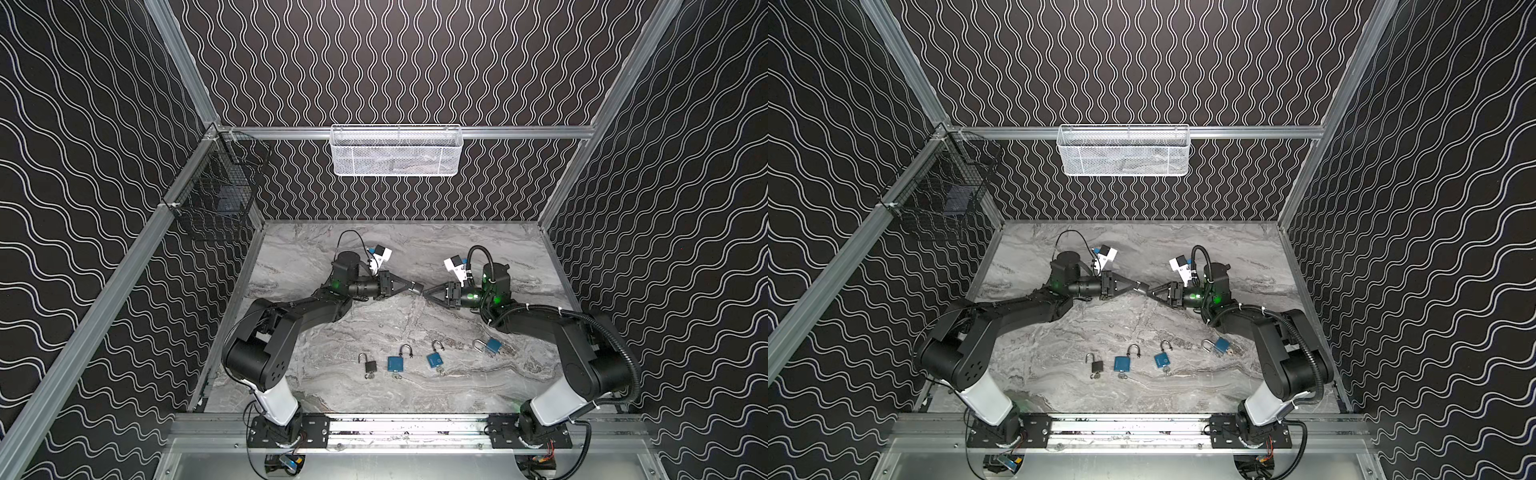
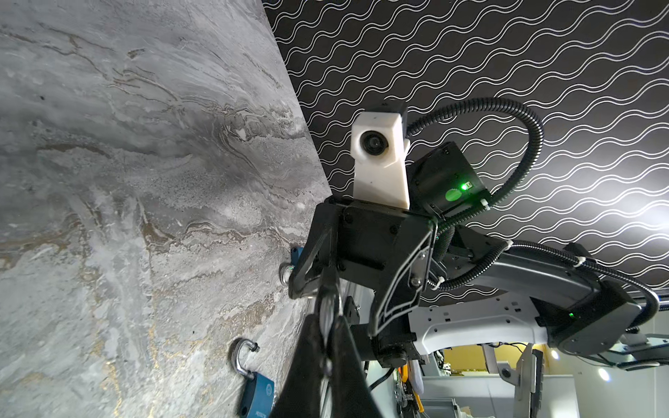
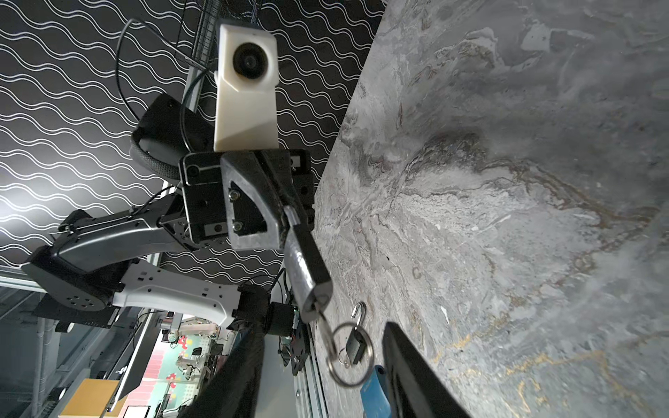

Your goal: Lock with the key

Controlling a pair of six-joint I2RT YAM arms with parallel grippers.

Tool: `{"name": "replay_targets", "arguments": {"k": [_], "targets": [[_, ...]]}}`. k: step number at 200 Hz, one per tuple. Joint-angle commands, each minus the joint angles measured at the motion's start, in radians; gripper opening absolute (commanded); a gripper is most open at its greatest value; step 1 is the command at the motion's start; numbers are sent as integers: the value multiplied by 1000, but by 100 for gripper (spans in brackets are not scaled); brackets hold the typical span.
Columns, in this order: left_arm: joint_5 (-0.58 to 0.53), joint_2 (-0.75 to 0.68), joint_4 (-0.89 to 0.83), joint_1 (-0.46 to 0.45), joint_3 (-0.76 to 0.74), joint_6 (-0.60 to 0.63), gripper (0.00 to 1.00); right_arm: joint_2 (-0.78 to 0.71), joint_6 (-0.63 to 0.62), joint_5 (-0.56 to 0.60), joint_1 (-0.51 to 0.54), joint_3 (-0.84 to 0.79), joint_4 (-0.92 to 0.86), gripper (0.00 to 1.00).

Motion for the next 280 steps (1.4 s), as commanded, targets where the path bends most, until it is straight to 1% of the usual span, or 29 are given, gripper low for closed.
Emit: {"name": "replay_targets", "arguments": {"k": [1, 16, 29, 47, 71, 97, 131, 192, 226, 269, 280], "targets": [[10, 12, 66, 2, -4, -20, 0, 14, 35, 5, 0, 6, 99, 52], [12, 12, 90, 2, -10, -38, 0, 22, 36, 8, 0, 7, 107, 50], [15, 9, 96, 2, -13, -40, 0, 29, 41, 9, 0, 6, 117, 45], [11, 9, 85, 2, -11, -33, 0, 43, 67, -4, 0, 4, 157, 33], [13, 15, 85, 2, -9, -34, 0, 50, 91, -13, 0, -5, 199, 29], [10, 15, 76, 2, -8, -30, 0, 53, 100, -18, 1, -12, 217, 17], [9, 25, 84, 3, -5, -40, 0, 61, 137, -27, 0, -28, 274, 15], [-7, 31, 111, 4, -1, -58, 0, 65, 163, -28, 1, -50, 321, 0], [5, 65, 215, 3, 8, -135, 0, 45, 134, 5, -3, -75, 283, 0], [13, 113, 407, 5, 13, -270, 0, 7, 66, 59, -22, -103, 186, 0], [20, 120, 426, 5, 16, -288, 0, 7, 68, 54, -30, -108, 190, 0]]}}
